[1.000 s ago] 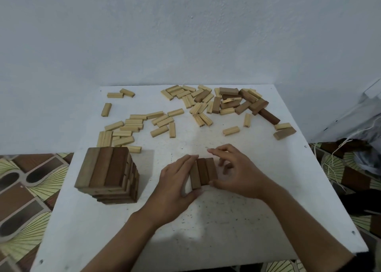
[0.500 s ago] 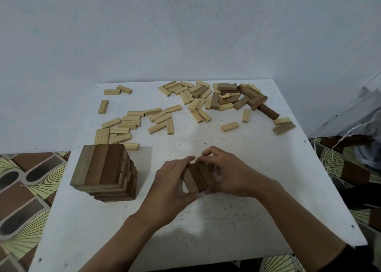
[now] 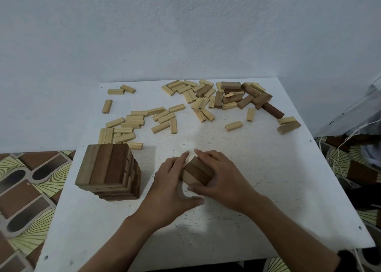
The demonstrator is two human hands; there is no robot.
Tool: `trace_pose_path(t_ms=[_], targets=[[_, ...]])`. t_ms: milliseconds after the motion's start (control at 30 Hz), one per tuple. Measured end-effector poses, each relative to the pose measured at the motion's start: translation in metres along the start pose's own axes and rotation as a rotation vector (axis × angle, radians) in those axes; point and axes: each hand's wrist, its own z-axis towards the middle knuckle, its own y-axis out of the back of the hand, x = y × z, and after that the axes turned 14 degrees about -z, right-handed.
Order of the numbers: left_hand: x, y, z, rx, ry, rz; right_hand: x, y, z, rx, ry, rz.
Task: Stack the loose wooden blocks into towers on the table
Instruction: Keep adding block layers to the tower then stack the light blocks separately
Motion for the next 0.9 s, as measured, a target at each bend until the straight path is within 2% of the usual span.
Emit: trace_pose_path(t_ms=[167, 267, 400, 500, 667, 900], targets=[[0.002, 0.004, -0.006, 0.005, -0.050, -0.007, -0.001, -0.004, 0.005, 0.030, 0.089, -0.045], [0.002, 0.003, -0.006, -0.018, -0.075, 0.009, -0.009, -0.002, 0.011, 0.123, 0.078, -0.004], [-0.001, 0.000, -0.003, -0.035, -0.088, 0.036, -0.016, 0.004, 0.017, 0.163, 0.122, 0.104], [0.001, -0.003, -0.003, -0.059, -0.096, 0.057, -0.020, 0.002, 0.012, 0.098, 0.122, 0.113], [0.000, -0.006, -0.002, -0.107, -0.087, 0.079, -0.031, -0.006, 0.003, -0.057, 0.164, -0.139], [0.003, -0.005, -0.002, -0.108, -0.102, 0.102, -0.034, -0.009, 0.005, -0.119, 0.162, -0.113]])
